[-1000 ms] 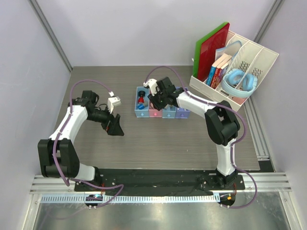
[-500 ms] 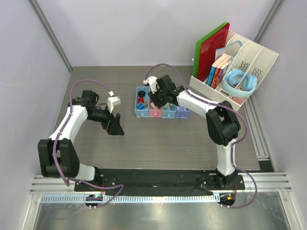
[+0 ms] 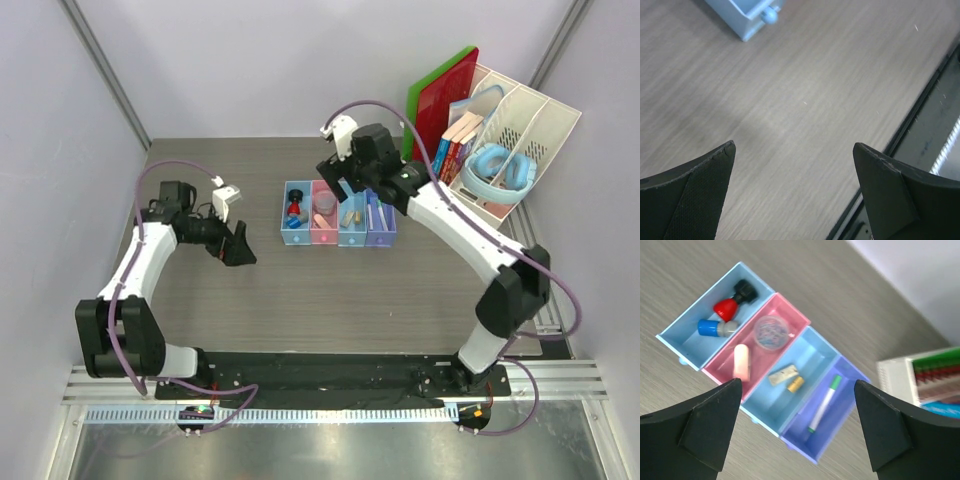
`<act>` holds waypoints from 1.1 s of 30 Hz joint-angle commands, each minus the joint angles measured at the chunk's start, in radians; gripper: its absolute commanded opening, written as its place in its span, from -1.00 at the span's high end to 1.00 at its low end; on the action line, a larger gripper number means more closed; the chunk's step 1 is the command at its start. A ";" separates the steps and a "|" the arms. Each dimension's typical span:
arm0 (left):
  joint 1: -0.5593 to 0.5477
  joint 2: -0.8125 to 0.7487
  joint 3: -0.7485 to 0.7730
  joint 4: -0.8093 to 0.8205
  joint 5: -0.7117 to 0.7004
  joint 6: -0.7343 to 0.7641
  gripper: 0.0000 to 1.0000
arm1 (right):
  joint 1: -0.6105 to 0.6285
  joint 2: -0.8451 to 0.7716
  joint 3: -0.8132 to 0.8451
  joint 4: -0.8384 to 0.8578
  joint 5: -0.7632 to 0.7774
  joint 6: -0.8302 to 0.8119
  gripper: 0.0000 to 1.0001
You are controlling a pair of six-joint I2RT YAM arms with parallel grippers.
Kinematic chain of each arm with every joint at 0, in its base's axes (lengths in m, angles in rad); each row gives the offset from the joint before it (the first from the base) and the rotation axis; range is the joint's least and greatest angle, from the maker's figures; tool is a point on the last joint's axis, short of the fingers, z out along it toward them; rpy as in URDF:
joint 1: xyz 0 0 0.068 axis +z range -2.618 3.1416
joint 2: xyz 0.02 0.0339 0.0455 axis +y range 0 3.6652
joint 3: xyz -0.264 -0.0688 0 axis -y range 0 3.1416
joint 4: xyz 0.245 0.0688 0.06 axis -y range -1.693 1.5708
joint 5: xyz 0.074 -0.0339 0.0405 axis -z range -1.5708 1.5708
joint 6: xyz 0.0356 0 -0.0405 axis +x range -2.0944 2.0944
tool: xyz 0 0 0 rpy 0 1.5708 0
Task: Sort the stationery into containers
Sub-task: Reset both arms
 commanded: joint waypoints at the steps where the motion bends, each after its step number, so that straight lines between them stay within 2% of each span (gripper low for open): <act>1: 0.036 -0.053 0.007 0.187 -0.056 -0.149 -1.00 | 0.001 -0.179 -0.044 -0.077 0.118 -0.007 -0.99; 5: 0.097 -0.093 -0.035 0.346 -0.137 -0.316 -1.00 | -0.033 -0.369 -0.185 -0.119 0.042 0.016 -0.99; 9: 0.117 -0.183 -0.118 0.500 -0.322 -0.406 -0.99 | -0.067 -0.597 -0.342 -0.117 0.069 0.007 -0.99; 11: 0.117 -0.229 -0.147 0.534 -0.399 -0.410 -0.99 | -0.082 -0.662 -0.429 -0.094 0.119 0.010 -0.99; 16: 0.118 -0.294 -0.168 0.531 -0.433 -0.388 -1.00 | -0.120 -0.860 -0.647 0.047 0.233 0.025 -0.99; 21: 0.120 -0.346 -0.205 0.558 -0.424 -0.393 -1.00 | -0.151 -0.917 -0.768 0.187 0.311 0.054 -0.99; 26: 0.122 -0.377 -0.239 0.598 -0.412 -0.416 -0.99 | -0.202 -0.854 -0.822 0.304 0.419 0.094 -0.99; 29: 0.123 -0.369 -0.239 0.600 -0.413 -0.416 -1.00 | -0.206 -0.822 -0.813 0.323 0.459 0.088 -1.00; 33: 0.122 -0.357 -0.243 0.606 -0.406 -0.417 -1.00 | -0.225 -0.824 -0.821 0.338 0.437 0.084 -0.99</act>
